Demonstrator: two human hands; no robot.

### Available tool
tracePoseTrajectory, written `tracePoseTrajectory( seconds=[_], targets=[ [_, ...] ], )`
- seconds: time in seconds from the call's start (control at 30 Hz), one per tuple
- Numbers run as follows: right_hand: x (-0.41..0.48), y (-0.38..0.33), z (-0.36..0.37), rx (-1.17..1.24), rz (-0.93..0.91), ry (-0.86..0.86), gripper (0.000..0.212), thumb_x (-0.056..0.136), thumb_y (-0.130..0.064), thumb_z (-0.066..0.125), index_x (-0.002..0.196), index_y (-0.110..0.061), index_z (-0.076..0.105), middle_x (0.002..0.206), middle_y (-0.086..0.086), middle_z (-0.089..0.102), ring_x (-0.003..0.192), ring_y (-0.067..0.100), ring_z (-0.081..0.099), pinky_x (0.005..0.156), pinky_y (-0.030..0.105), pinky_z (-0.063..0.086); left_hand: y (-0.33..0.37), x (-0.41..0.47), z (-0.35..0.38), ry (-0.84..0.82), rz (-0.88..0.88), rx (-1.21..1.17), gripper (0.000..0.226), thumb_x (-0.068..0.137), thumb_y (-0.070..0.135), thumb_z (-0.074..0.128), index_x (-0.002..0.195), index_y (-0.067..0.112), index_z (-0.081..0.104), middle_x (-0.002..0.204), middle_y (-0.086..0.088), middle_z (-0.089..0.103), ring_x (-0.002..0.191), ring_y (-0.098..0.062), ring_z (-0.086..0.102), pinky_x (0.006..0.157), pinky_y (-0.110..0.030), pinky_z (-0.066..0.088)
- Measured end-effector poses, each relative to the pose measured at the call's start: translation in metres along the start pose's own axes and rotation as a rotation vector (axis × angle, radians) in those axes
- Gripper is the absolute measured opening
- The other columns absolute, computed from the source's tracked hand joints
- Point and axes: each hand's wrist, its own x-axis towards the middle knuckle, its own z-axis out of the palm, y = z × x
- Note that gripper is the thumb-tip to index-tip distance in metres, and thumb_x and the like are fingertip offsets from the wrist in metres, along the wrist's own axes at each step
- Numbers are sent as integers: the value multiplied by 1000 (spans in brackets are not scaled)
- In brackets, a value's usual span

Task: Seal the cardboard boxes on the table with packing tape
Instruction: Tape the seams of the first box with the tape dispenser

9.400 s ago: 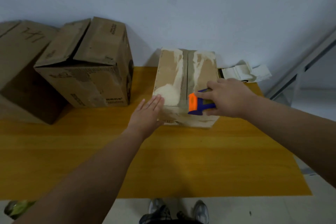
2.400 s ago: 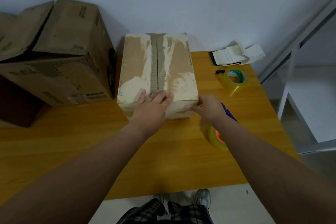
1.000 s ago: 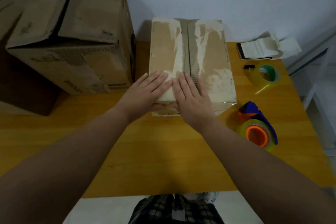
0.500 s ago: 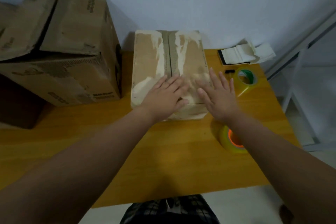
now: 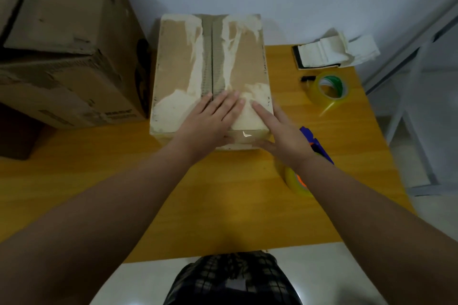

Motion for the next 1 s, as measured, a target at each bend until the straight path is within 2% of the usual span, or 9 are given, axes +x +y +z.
tracePoseTrajectory(
  seconds=[0.1,0.17,0.27,0.4,0.5,0.57,0.67,0.87,1.0],
  targets=[
    [-1,-8,-7,269,29,-14,58,93,-58,38,147,-46,18,159,-7,10,142,14,21,111,43,33,6,5,-11,-3,-46,-26,88,87,69,12,150,10,-2,158,-9,1,146,-24,1,118,-43,1],
    [-2,-9,-10,387,34,30,49,100,-48,28,148,-37,26,158,-5,18,143,10,20,114,43,28,15,16,-18,8,-52,-75,87,85,66,-2,150,9,5,158,-9,7,146,-23,3,118,-42,0],
    [-3,-9,-7,455,63,9,45,103,-34,33,148,-32,27,158,-5,19,144,6,16,118,37,21,23,31,-14,10,-37,-55,83,87,63,3,150,8,3,159,-8,6,146,-20,2,118,-39,-1],
    [-4,-11,-5,492,76,-17,46,103,-35,34,148,-37,25,158,-9,16,143,1,13,116,25,18,25,31,-4,-15,-25,28,92,86,67,18,148,4,-5,158,-12,0,146,-23,-2,118,-40,-3],
    [-7,-13,-6,586,123,-32,49,103,-36,34,150,-35,18,158,-12,13,141,-4,15,115,24,20,28,31,-9,-44,-38,41,100,84,72,26,148,3,-9,158,-13,-5,145,-24,-5,116,-40,-7],
    [-8,-15,-8,766,221,-23,55,102,-40,34,151,-35,9,153,-18,17,130,-15,22,103,9,27,32,35,-16,-23,-51,-5,97,82,72,12,148,4,-6,158,-12,-3,146,-24,-4,117,-40,-6],
    [-7,-23,-4,816,291,16,54,102,-43,27,152,-30,12,149,-17,28,125,-12,27,88,-1,30,43,44,-19,35,-14,-48,80,86,57,-3,150,9,-2,159,-8,-1,146,-21,-2,117,-39,-4],
    [-10,-35,11,703,350,235,43,104,-36,28,144,-25,38,125,-16,49,116,-3,46,91,10,37,36,28,-3,89,40,25,65,94,47,-4,150,16,-3,159,-4,3,146,-20,4,117,-39,3],
    [-11,-34,14,619,378,269,44,103,-40,27,140,-24,44,132,-5,53,123,11,47,105,35,40,-4,-12,7,66,-34,-33,61,96,49,8,150,22,-2,158,-5,7,145,-21,7,117,-43,9]
  ],
)
